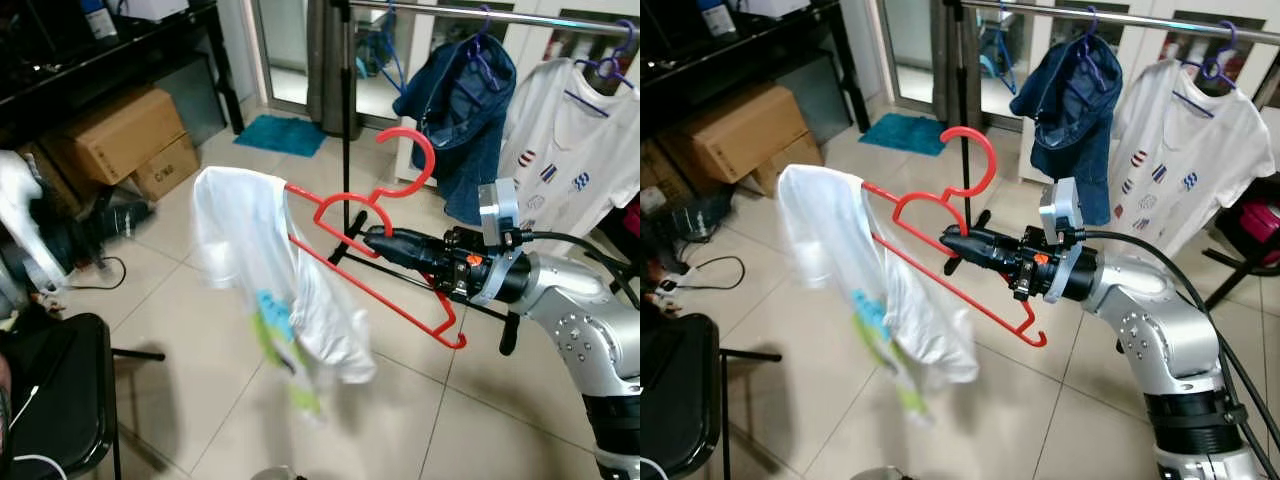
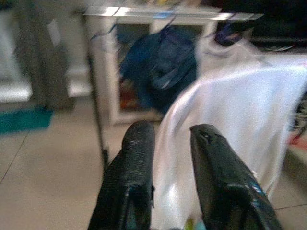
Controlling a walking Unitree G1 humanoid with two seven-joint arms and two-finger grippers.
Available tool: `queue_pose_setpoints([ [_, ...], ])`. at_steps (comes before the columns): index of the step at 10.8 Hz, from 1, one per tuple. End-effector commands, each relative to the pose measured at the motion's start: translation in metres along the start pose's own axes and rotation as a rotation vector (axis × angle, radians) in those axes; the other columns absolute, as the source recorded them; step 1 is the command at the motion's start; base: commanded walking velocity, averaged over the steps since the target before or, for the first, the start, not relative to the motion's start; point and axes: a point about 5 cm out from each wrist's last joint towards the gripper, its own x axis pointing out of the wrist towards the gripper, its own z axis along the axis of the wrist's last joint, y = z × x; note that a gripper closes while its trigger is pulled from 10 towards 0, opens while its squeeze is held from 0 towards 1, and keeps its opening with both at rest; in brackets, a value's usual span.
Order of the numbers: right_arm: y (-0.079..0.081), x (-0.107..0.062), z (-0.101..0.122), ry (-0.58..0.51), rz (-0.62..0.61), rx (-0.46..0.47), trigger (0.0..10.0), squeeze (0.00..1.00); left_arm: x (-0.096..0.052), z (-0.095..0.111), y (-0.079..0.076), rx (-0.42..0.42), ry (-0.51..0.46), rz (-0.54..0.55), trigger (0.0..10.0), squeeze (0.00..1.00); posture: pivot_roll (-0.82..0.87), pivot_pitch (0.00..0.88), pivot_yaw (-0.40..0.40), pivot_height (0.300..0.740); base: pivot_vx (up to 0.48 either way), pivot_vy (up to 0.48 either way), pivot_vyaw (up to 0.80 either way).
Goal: Hang hanger
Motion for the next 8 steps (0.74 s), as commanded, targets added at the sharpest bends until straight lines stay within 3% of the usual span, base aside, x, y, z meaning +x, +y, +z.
queue_pose_setpoints([
  [1,0.002,0.005,0.003,0.001,0.032,-0.033,10.0,0.0,0.005,0.014,-0.004,0.047,0.012,-0.064,10.0,1.0,0.0,0.0,0.119,0.74,0.0,0.0,0.0],
  [2,0.002,0.008,0.001,0.038,0.029,-0.057,10.0,0.0,0.016,0.028,-0.007,0.11,0.043,-0.137,10.0,1.0,0.0,0.0,0.119,0.74,0.0,0.0,0.0],
  [3,0.003,0.01,0.0,0.064,0.057,-0.057,10.0,0.0,0.027,0.039,-0.012,0.109,0.06,-0.249,10.0,1.0,0.0,0.0,0.118,0.74,0.0,0.0,0.0],
  [5,0.009,0.015,0.003,0.117,0.13,-0.113,10.0,0.0,0.04,0.039,-0.02,0.119,0.18,-0.428,10.0,1.0,-0.01,0.0,0.129,0.74,0.0,0.0,0.0],
  [6,0.012,0.018,0.005,0.127,0.155,-0.133,10.0,0.0,0.04,0.034,-0.021,0.114,0.256,-0.496,10.0,1.0,-0.02,0.0,0.141,0.74,0.0,0.0,0.0],
  [8,0.012,0.019,0.008,0.139,0.185,-0.153,10.0,0.0,0.034,0.032,-0.018,0.112,0.353,-0.569,10.0,0.84,-0.02,0.0,0.152,0.74,0.0,0.0,0.0],
])
